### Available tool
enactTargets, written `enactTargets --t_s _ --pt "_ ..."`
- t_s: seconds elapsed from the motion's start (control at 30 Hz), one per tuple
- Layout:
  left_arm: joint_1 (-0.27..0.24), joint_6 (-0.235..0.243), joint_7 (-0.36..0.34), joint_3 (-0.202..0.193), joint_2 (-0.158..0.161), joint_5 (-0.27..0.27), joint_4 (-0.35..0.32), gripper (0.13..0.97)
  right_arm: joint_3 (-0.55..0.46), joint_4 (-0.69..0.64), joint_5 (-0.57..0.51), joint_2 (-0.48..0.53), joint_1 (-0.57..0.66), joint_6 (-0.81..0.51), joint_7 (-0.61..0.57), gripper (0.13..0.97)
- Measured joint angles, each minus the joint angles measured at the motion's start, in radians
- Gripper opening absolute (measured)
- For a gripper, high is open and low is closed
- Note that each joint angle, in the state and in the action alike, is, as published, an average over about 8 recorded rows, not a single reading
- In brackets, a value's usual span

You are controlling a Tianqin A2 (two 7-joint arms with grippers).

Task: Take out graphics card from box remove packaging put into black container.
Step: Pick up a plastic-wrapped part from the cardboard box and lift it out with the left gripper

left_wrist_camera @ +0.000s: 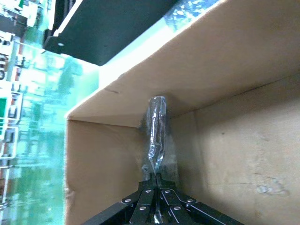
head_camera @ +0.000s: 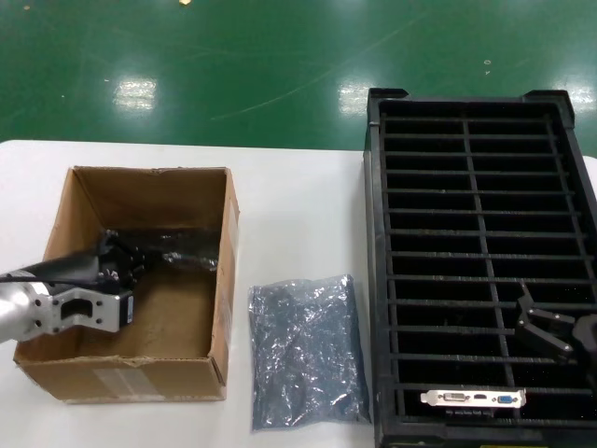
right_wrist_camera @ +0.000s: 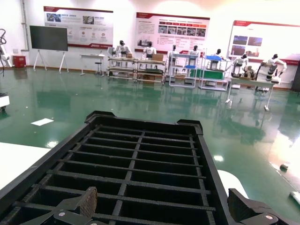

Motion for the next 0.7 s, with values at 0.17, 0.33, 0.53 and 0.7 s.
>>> enactTargets --t_s 0.17,0.33,0.53,0.7 --pt "0.023 -0.022 -0.015 -0.016 -0.028 0.002 -0.063 0.145 0.000 0.000 0.000 0.000 0.000 0.000 0.000 0.966" --pt "0.050 -0.040 -0.043 -0.034 -0.063 0.009 -0.139 0.142 0.000 0.000 0.000 0.000 0.000 0.000 0.000 0.966" --pt "0.086 -0.059 -0.083 -0.056 -0.109 0.027 -0.232 0.140 0.000 0.000 0.000 0.000 0.000 0.000 0.000 0.966" --pt "0.121 -0.072 -0.119 -0.078 -0.150 0.041 -0.310 0.140 0.000 0.000 0.000 0.000 0.000 0.000 0.000 0.966"
